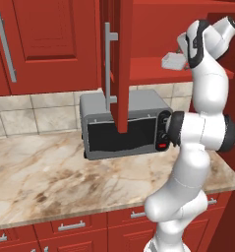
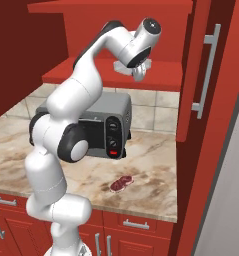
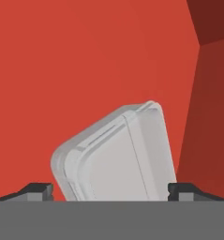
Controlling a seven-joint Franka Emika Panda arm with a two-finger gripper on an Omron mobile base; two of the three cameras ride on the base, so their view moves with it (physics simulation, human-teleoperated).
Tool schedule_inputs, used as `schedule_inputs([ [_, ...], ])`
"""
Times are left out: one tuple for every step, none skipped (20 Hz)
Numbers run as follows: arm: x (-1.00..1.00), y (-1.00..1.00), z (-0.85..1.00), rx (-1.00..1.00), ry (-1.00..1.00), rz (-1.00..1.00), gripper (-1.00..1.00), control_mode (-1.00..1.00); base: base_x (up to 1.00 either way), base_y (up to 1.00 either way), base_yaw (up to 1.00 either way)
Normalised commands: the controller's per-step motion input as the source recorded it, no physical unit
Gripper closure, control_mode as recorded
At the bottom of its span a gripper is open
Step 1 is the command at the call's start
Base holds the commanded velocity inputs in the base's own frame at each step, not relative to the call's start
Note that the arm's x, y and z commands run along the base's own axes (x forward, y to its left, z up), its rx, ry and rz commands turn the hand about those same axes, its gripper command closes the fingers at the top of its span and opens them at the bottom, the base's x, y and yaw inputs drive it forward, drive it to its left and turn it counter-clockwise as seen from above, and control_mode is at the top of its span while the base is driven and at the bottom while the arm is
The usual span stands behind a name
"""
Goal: Retrieve the tupperware from the cabinet, then place the raw meat into the tupperware to avoid contamination.
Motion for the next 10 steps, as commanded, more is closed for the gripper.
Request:
schedule_inputs([
  [0.08, 0.0, -0.25, 0.0, 0.03, 0.0, 1.0, -1.0, 0.0, 0.0, 0.0],
  [0.07, 0.0, -0.25, 0.0, 0.04, 0.0, 1.0, -1.0, 0.0, 0.0, 0.0],
  [0.06, 0.0, -0.25, 0.0, 0.04, 0.0, 1.0, -1.0, 0.0, 0.0, 0.0],
  [0.05, 0.0, -0.25, 0.0, 0.04, 0.0, 1.0, -1.0, 0.0, 0.0, 0.0],
  [0.03, 0.0, -0.24, 0.0, 0.04, 0.0, 1.0, -1.0, 0.0, 0.0, 0.0],
  [0.04, 0.0, -0.23, 0.0, 0.04, 0.0, 1.0, -1.0, 0.0, 0.0, 0.0],
  [0.02, 0.0, -0.22, 0.0, 0.04, 0.0, 1.0, -1.0, 0.0, 0.0, 0.0],
  [0.03, 0.0, -0.22, 0.0, 0.04, 0.0, 1.0, -1.0, 0.0, 0.0, 0.0],
  [0.03, 0.0, -0.22, 0.0, 0.03, 0.0, 1.0, -1.0, 0.0, 0.0, 0.0],
  [0.03, 0.0, -0.21, 0.0, 0.04, 0.0, 1.0, -1.0, 0.0, 0.0, 0.0],
])
